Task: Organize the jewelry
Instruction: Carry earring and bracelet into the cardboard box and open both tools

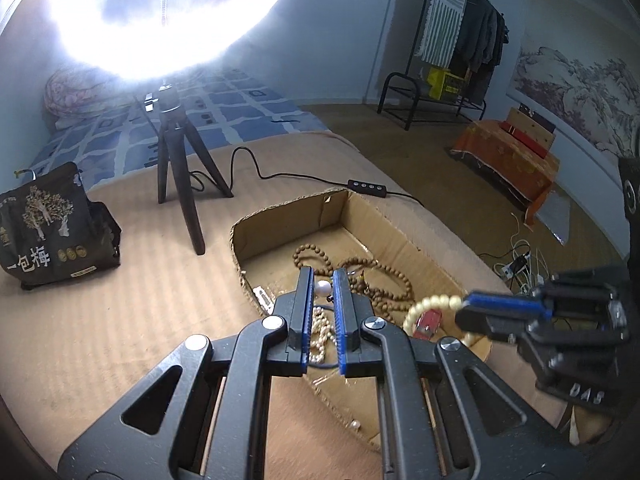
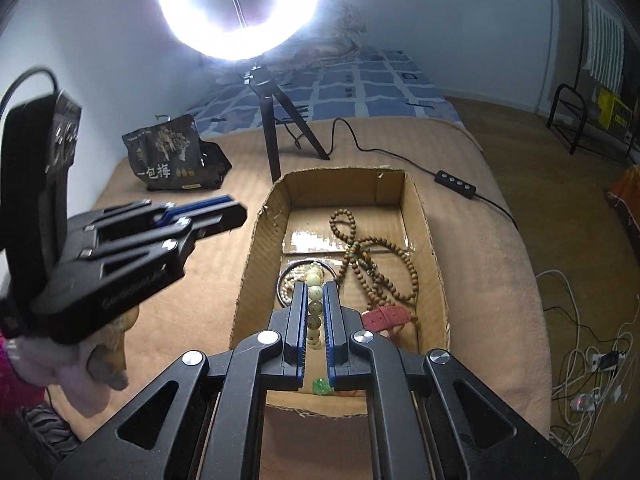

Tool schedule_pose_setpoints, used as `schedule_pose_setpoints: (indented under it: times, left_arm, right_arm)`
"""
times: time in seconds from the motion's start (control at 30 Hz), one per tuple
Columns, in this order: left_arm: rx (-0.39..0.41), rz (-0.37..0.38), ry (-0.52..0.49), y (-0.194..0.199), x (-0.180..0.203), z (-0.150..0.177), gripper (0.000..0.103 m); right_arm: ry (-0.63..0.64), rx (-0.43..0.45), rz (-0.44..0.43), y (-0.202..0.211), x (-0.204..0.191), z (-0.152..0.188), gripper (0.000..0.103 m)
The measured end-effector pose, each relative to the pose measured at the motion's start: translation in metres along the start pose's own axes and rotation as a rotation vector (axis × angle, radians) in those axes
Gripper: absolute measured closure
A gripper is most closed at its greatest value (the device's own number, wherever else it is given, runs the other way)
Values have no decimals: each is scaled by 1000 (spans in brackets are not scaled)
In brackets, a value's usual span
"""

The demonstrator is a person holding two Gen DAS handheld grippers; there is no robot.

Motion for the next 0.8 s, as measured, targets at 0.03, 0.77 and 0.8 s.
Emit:
schedule_pose_setpoints:
  times: [0.03,0.77,0.8]
  left_arm:
    - [-1,-1,2,-2,0,-1,95]
    - [17,-23,-4,0,7,-12,95]
    - [19,-22,-4,2,7,-12,95]
  right_arm:
    - [-3,-2,-2,0,1,1,97]
    - [-19,-5,36,9,11,9,96]
    - [-17,-4,39,10,11,9,96]
Point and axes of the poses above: each gripper's, at about its wrist camera, not at the fingertips, and y roughly against the way its jaws point, x to its right, z to its underside, the point moved 10 cm from there along -y, roughly the way its jaws point, and after that the axes turned 4 degrees about x, right-handed, at the moved point
